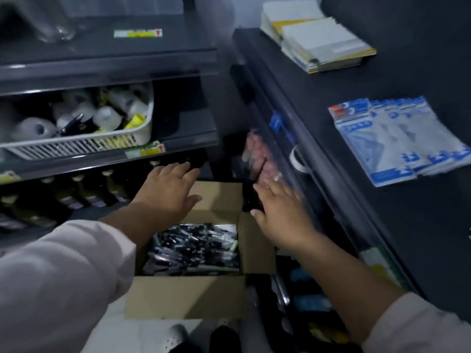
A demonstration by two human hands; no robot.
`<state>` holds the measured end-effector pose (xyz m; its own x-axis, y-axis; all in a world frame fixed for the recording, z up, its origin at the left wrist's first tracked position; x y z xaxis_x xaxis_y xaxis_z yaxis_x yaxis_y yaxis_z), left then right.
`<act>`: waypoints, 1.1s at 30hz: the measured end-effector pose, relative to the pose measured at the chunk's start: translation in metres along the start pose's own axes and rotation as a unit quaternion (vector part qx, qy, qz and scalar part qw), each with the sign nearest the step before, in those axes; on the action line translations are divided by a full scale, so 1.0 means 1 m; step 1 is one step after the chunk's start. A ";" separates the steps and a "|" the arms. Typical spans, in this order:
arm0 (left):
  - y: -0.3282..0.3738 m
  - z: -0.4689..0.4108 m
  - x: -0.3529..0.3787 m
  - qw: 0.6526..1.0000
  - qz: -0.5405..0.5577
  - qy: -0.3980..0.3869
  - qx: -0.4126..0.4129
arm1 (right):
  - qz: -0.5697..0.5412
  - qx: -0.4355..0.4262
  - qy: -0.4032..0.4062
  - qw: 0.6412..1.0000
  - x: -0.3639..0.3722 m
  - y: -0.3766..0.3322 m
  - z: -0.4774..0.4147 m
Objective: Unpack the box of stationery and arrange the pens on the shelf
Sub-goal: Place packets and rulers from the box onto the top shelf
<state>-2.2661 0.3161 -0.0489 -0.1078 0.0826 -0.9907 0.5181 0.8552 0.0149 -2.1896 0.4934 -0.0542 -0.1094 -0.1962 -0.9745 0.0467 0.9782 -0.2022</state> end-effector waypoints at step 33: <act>-0.058 0.038 0.368 0.975 0.118 -0.187 -0.028 | -0.322 0.478 -0.110 0.810 0.412 0.041 -0.007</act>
<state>-2.3031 0.2777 -0.4197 0.3307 0.0970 -0.9387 0.4432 0.8622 0.2452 -2.2399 0.4531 -0.4632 -0.2409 -0.7553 -0.6095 0.8091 0.1906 -0.5560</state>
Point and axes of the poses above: each hand's wrist, its own z-axis away from the middle knuckle, its own x-axis out of the palm, y = z × x, the point moved 8 cm from there along -z, towards the middle knuckle, and after that the axes turned 15 degrees about y, right-handed, at the moved point
